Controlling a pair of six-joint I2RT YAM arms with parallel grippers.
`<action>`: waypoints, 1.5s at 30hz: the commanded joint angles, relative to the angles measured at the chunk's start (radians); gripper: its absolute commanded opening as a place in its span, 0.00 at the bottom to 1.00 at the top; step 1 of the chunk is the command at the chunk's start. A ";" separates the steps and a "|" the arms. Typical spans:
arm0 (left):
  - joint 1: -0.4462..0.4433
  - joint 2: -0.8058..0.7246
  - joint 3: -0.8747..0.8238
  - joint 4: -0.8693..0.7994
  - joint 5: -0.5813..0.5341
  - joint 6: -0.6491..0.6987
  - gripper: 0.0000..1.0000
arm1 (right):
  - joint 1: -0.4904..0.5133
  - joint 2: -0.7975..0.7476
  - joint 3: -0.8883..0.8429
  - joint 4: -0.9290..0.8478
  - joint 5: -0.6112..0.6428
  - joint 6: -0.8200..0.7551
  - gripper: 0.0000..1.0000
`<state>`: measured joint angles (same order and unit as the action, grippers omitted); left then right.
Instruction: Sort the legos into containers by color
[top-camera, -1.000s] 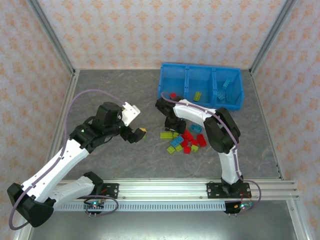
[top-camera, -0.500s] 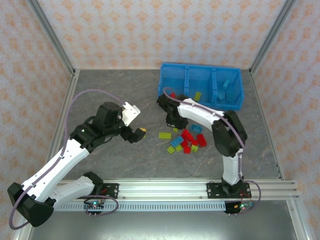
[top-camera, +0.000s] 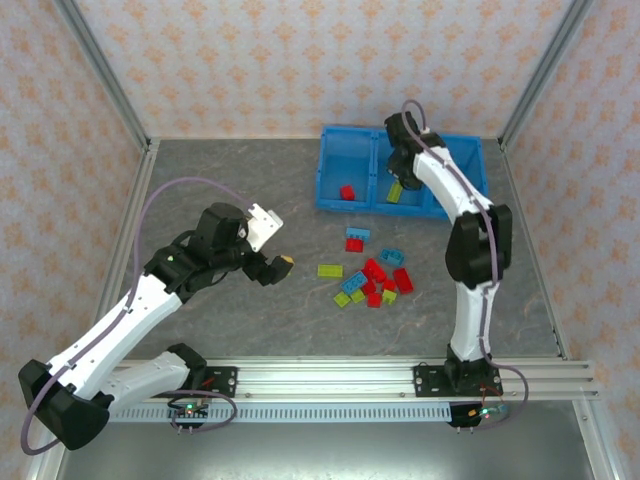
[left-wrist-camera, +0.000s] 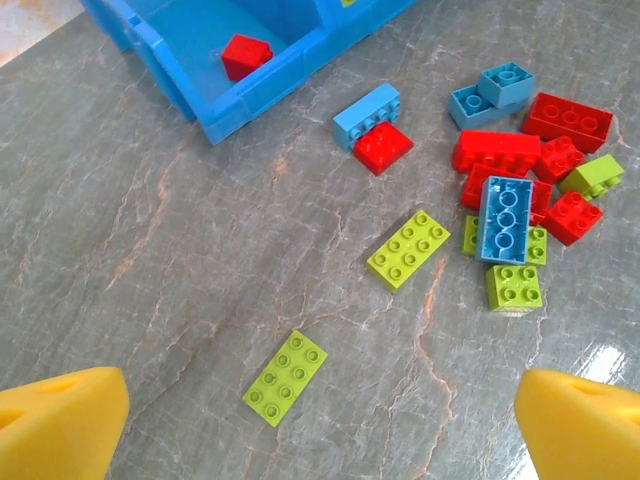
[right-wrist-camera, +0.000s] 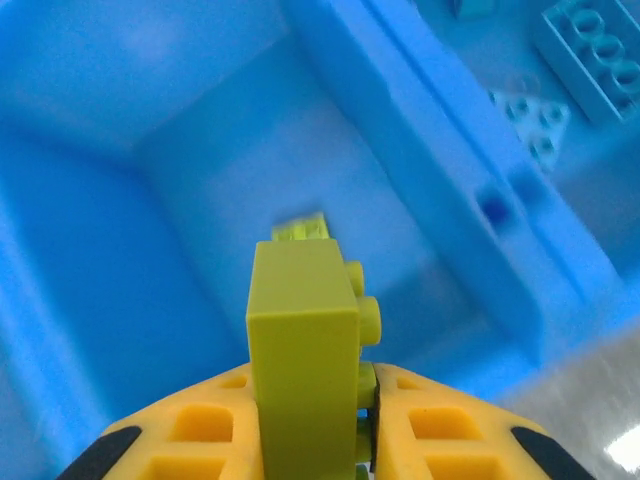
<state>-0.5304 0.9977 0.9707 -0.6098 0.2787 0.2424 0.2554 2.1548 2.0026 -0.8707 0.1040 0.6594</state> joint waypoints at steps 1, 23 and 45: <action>-0.004 0.011 0.053 -0.059 -0.086 -0.079 1.00 | 0.000 0.137 0.195 -0.136 -0.046 -0.085 0.29; 0.014 0.348 0.123 -0.127 -0.077 -0.320 0.96 | 0.173 -0.493 -0.383 -0.143 -0.120 0.006 0.57; -0.207 1.179 0.782 -0.058 -0.068 -0.675 0.92 | 0.196 -0.712 -0.544 -0.266 -0.096 0.141 0.64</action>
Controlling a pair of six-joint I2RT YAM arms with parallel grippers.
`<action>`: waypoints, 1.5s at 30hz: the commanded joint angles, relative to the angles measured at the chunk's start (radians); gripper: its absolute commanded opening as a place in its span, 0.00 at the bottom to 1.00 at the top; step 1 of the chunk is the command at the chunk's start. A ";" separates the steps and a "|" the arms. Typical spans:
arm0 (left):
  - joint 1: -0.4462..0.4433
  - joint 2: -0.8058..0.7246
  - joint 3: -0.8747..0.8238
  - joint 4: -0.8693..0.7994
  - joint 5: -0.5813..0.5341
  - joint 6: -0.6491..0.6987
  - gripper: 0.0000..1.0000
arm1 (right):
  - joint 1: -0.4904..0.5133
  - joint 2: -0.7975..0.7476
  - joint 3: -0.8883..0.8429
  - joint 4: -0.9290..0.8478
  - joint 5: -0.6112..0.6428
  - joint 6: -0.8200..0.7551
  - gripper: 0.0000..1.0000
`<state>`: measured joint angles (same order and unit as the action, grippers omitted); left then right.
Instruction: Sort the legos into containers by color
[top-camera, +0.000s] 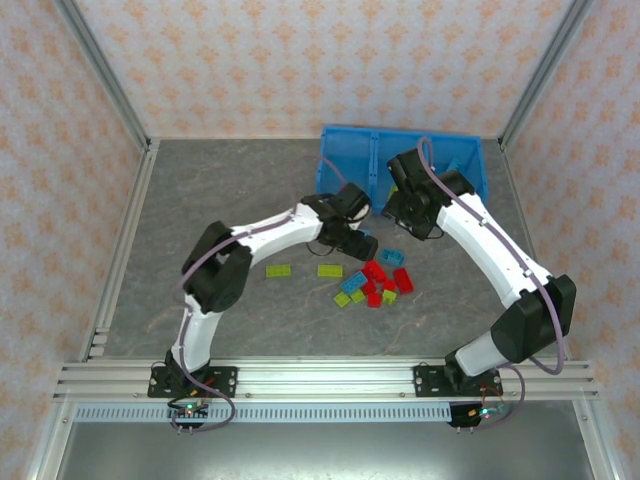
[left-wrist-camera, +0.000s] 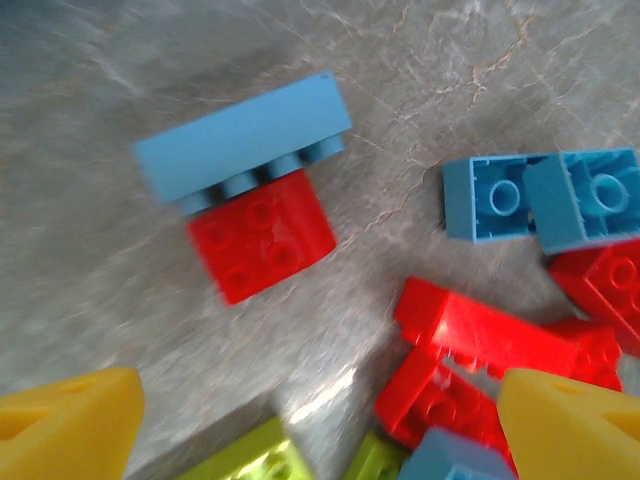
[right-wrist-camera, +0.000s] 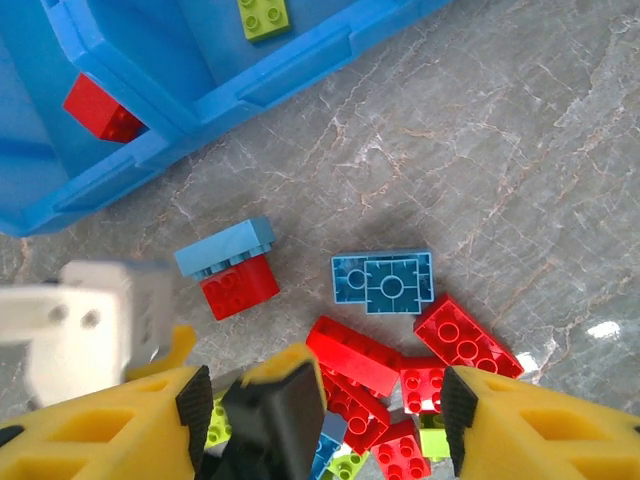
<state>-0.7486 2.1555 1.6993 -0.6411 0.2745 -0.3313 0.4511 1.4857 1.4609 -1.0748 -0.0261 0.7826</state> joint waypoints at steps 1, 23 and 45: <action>0.012 0.036 0.061 -0.019 -0.067 -0.119 0.92 | 0.000 -0.048 -0.003 -0.073 0.039 0.018 0.64; 0.011 0.246 0.219 -0.257 -0.193 -0.051 0.51 | 0.001 -0.161 -0.101 -0.085 0.043 0.054 0.66; 0.102 -0.083 0.216 -0.247 -0.194 0.049 0.49 | 0.000 -0.179 -0.119 -0.056 0.038 0.060 0.66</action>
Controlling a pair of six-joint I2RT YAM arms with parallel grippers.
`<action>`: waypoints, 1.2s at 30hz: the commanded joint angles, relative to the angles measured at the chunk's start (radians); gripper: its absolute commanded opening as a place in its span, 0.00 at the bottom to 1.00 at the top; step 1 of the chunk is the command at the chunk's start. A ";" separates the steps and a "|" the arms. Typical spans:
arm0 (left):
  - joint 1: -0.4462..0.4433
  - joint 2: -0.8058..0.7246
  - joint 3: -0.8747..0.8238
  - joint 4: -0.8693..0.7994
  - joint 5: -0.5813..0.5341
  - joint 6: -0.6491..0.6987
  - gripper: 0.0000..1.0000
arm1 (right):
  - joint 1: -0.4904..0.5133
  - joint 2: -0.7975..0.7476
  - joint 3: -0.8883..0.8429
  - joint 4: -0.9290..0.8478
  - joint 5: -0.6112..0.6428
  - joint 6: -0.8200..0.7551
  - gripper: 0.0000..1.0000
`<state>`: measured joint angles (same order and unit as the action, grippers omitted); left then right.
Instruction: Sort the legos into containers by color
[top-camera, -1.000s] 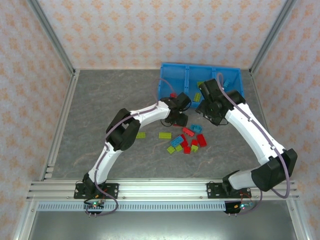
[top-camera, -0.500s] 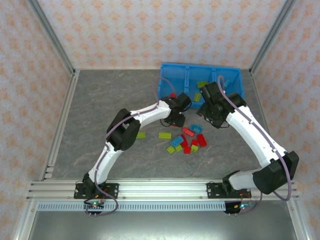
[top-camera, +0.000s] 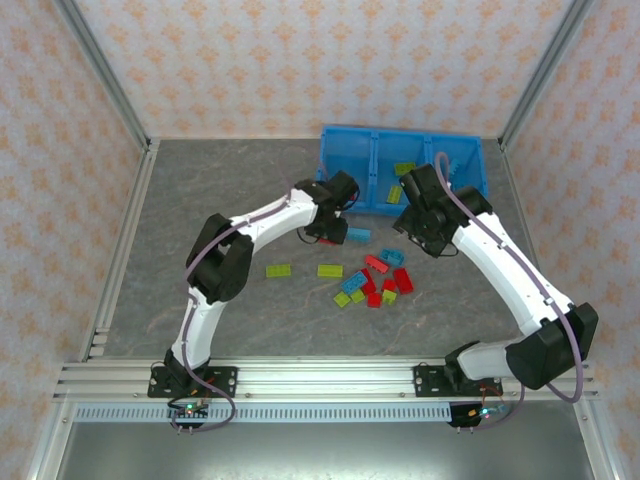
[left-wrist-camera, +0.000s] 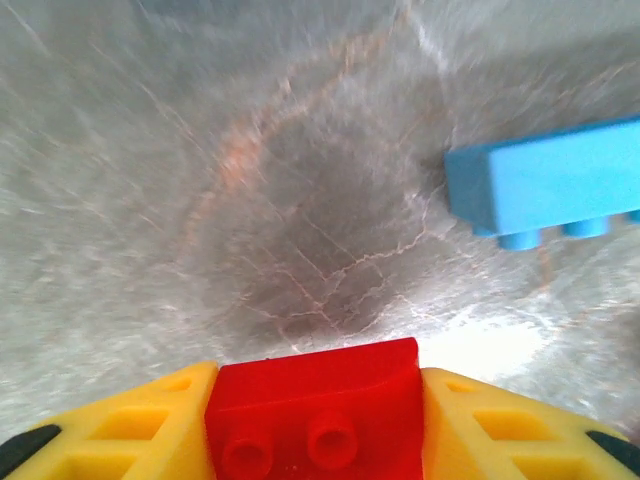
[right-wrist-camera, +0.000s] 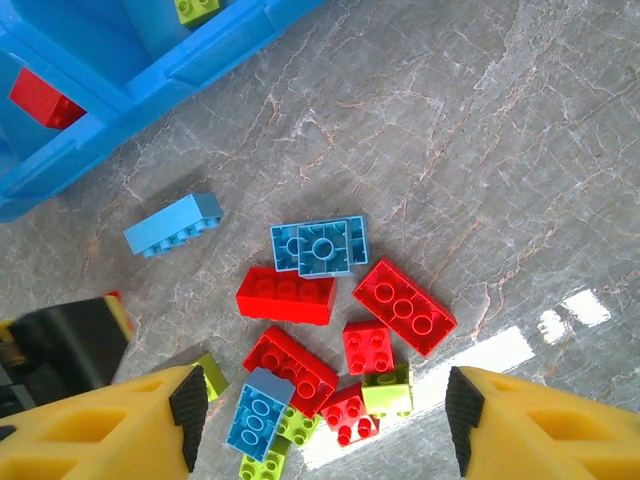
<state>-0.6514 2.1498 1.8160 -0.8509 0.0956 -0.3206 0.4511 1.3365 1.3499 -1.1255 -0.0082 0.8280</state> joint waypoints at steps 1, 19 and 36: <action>0.012 -0.073 0.138 -0.042 -0.028 0.045 0.48 | 0.000 -0.032 -0.008 -0.004 0.020 0.016 0.66; 0.109 0.329 0.746 0.100 -0.093 0.055 0.60 | 0.001 -0.093 0.069 -0.105 0.056 0.060 0.67; 0.105 -0.283 0.311 -0.025 -0.074 0.141 0.69 | 0.077 -0.005 -0.057 0.083 -0.039 -0.226 0.78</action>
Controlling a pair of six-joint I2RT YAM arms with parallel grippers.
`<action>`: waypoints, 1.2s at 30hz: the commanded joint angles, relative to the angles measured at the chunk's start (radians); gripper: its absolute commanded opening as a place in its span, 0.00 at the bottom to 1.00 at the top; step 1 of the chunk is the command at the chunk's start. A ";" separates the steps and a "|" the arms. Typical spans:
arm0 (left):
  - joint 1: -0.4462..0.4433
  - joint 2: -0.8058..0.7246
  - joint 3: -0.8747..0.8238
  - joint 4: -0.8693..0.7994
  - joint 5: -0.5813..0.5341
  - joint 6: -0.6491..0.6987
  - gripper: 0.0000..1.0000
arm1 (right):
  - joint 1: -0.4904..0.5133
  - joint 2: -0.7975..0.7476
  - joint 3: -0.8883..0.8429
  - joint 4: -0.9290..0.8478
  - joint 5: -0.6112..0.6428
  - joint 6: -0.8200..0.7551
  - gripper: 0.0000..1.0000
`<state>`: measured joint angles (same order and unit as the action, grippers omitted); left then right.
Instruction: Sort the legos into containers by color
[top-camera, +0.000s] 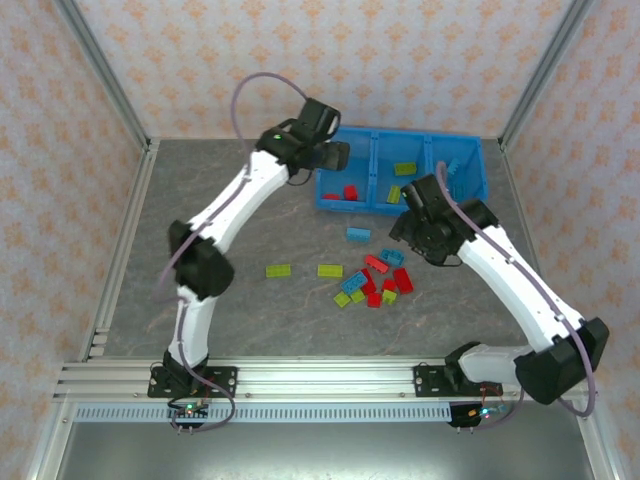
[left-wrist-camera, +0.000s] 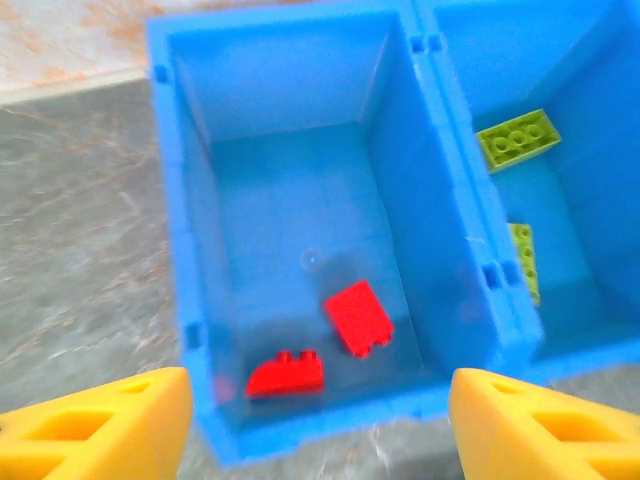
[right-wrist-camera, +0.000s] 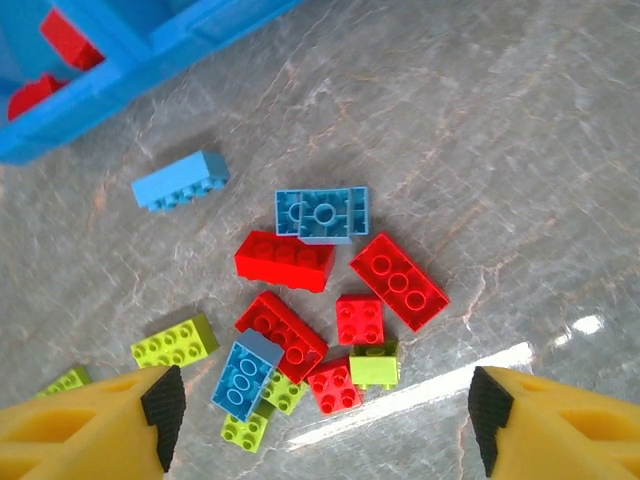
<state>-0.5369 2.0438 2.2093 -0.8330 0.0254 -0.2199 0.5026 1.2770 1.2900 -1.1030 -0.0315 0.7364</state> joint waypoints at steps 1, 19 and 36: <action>-0.011 -0.245 -0.143 -0.042 -0.003 0.047 0.69 | 0.045 0.091 0.014 0.076 -0.011 -0.189 0.79; -0.011 -1.203 -1.019 -0.200 0.365 0.442 0.77 | 0.150 0.744 0.344 0.154 0.188 -1.104 0.83; -0.011 -1.366 -1.203 -0.116 0.417 0.498 0.93 | 0.109 0.908 0.431 0.126 0.026 -1.153 0.35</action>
<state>-0.5434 0.6788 1.0111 -0.9985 0.4232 0.2863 0.6083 2.1712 1.7035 -0.9272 0.0269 -0.4137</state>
